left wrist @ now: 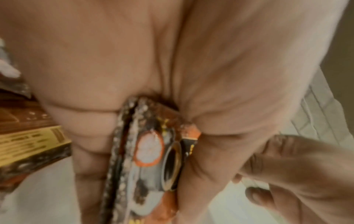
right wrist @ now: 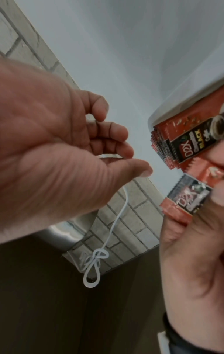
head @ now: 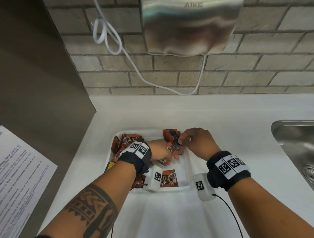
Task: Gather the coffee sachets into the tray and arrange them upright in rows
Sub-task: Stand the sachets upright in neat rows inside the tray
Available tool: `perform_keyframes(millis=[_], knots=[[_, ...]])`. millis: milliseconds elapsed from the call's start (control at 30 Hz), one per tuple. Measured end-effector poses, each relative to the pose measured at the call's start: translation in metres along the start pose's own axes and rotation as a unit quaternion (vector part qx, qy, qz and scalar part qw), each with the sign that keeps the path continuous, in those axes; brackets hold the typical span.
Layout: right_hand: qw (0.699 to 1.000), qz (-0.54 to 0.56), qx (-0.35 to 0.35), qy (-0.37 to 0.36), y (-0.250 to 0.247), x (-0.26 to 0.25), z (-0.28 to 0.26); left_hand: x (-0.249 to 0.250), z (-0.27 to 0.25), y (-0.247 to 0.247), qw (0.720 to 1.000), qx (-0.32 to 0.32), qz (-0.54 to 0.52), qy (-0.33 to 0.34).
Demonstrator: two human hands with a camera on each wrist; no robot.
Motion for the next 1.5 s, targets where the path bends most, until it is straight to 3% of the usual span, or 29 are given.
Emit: perform_keyframes(millis=[100,233,433,633,800,933,1133,1300,1500], knots=[[0.997,0.074,-0.037,-0.009,0.008,0.0,-0.005,-0.007,-0.001,-0.001,0.996,0.035,-0.068,0.053],[0.992,0.116,-0.043,-0.008,0.009,0.002,-0.004,-0.009,-0.003,0.005,0.966,0.059,-0.216,0.126],[0.987,0.151,-0.026,-0.039,-0.004,0.0,-0.005,-0.004,-0.009,0.009,0.941,0.054,-0.296,0.153],[0.991,0.123,-0.003,-0.051,-0.008,-0.009,-0.007,-0.007,-0.014,0.008,0.974,0.083,-0.167,0.128],[0.999,0.003,0.009,-0.034,-0.013,-0.012,-0.012,-0.022,-0.014,-0.003,0.995,0.083,0.051,-0.029],[0.998,-0.044,0.025,-0.026,-0.004,-0.008,-0.014,-0.023,-0.013,-0.005,0.986,0.081,0.103,-0.105],[0.998,-0.058,0.034,-0.011,0.009,-0.006,-0.011,-0.01,-0.003,0.007,0.988,0.017,0.13,-0.081],[0.997,-0.07,0.018,0.01,0.014,-0.002,-0.003,-0.001,0.011,0.016,0.98,-0.001,0.181,-0.088],[0.997,-0.071,0.003,0.023,0.018,0.003,0.004,0.001,0.019,0.016,0.981,-0.012,0.167,-0.097]])
Point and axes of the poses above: each hand's wrist, its own z-axis towards the middle knuckle, its own y-axis out of the palm, x = y × z, the point moved 1 cm from there along z, towards the middle knuckle, and after that the axes turned 12 degrees about -x, right-handed, at the moved point
